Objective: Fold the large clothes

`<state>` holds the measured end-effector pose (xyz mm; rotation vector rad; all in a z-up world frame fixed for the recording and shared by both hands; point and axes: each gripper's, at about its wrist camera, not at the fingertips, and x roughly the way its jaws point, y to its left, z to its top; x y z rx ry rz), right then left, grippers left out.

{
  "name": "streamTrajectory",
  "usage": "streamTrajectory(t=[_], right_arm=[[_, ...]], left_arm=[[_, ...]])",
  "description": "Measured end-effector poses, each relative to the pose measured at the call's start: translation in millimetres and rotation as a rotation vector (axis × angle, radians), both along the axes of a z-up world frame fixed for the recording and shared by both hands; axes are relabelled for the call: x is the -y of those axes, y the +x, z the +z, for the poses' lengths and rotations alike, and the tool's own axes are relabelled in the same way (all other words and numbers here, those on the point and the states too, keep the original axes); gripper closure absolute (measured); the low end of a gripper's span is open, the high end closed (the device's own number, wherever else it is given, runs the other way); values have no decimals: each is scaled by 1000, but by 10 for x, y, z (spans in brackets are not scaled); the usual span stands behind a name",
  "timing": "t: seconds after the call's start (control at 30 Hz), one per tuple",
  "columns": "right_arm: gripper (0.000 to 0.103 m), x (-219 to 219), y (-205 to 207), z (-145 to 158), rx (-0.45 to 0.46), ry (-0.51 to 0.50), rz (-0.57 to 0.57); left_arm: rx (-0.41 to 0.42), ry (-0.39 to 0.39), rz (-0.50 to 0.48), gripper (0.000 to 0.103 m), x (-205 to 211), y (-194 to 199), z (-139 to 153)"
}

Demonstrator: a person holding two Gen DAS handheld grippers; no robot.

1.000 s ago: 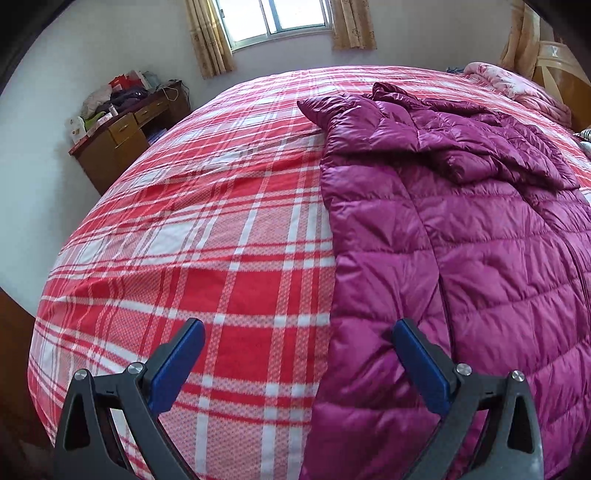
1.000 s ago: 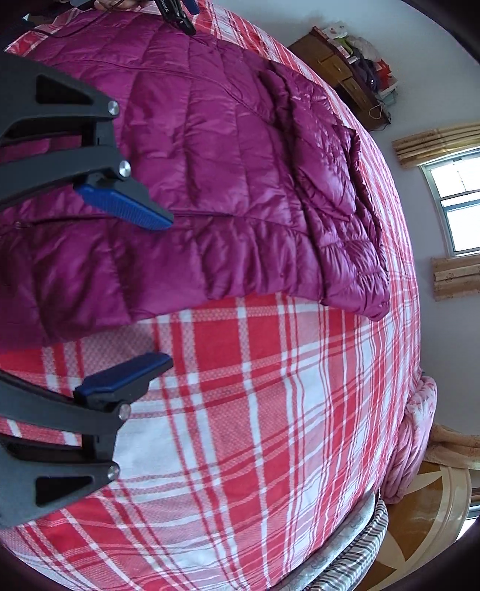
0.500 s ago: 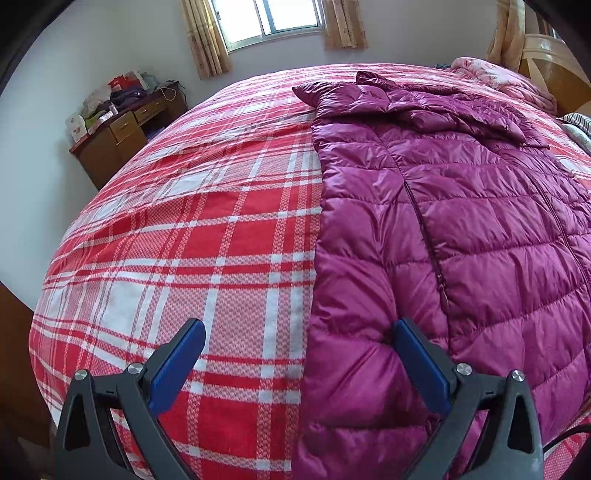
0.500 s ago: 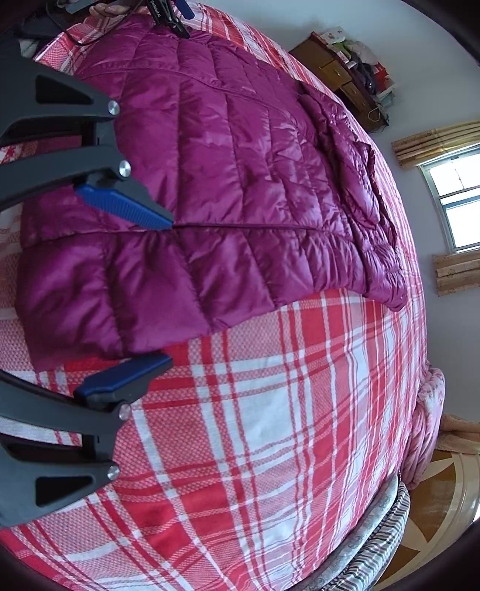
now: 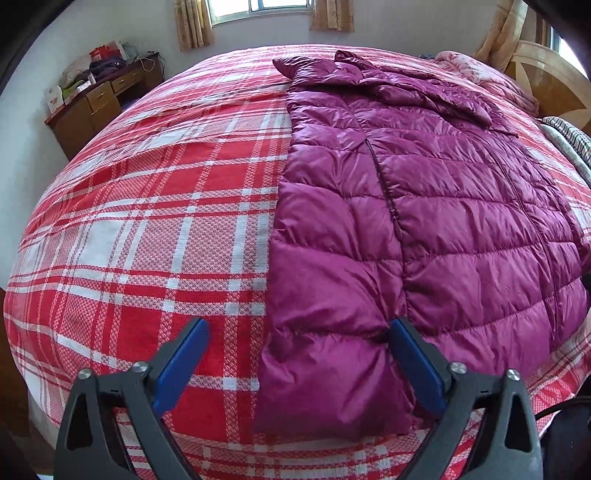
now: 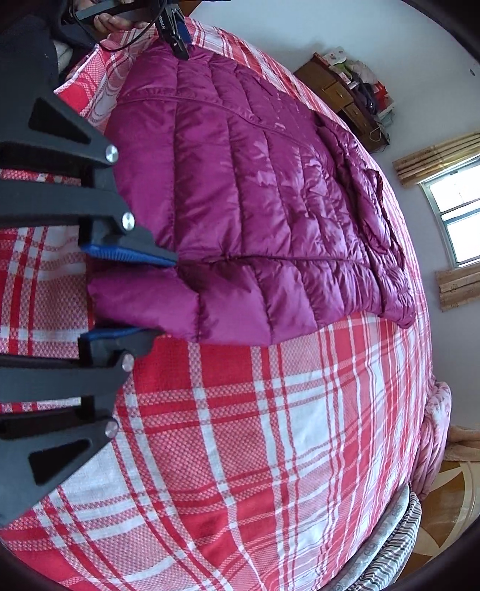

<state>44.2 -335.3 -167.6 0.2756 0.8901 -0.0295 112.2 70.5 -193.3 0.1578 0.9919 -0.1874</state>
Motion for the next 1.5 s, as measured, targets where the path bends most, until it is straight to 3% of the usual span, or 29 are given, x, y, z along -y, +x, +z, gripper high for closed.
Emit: streamTrajectory(t=[0.13, 0.23, 0.6, 0.77, 0.83, 0.9, 0.97, 1.13, 1.5], right_arm=[[92, -62, -40, 95, 35, -32, 1], [94, -30, -94, 224, 83, -20, -17], [96, -18, -538, 1198, 369, 16, -30], [96, -34, -796, 1684, 503, 38, -33], [96, -63, -874, 1846, 553, 29, -30], [96, -83, -872, 1922, 579, 16, -30], [96, -86, -747, 1913, 578, -5, -31], [96, -18, -186, 1761, 529, -19, -69], [96, 236, 878, 1630, 452, -48, -174]], left_arm=[[-8, -38, -59, 82, 24, -78, 80], [25, -47, -66, 94, 9, -104, 209], [302, -202, -135, 99, -254, -489, 1343], [369, -321, -143, 99, -468, -651, 1879], [412, -329, -141, 99, -500, -712, 2018], [437, -315, -137, 99, -494, -672, 2051], [410, -304, -124, 99, -485, -515, 2000], [339, -292, -89, 99, -347, 76, 1765], [269, -247, -56, 99, 119, 1469, 1458]])
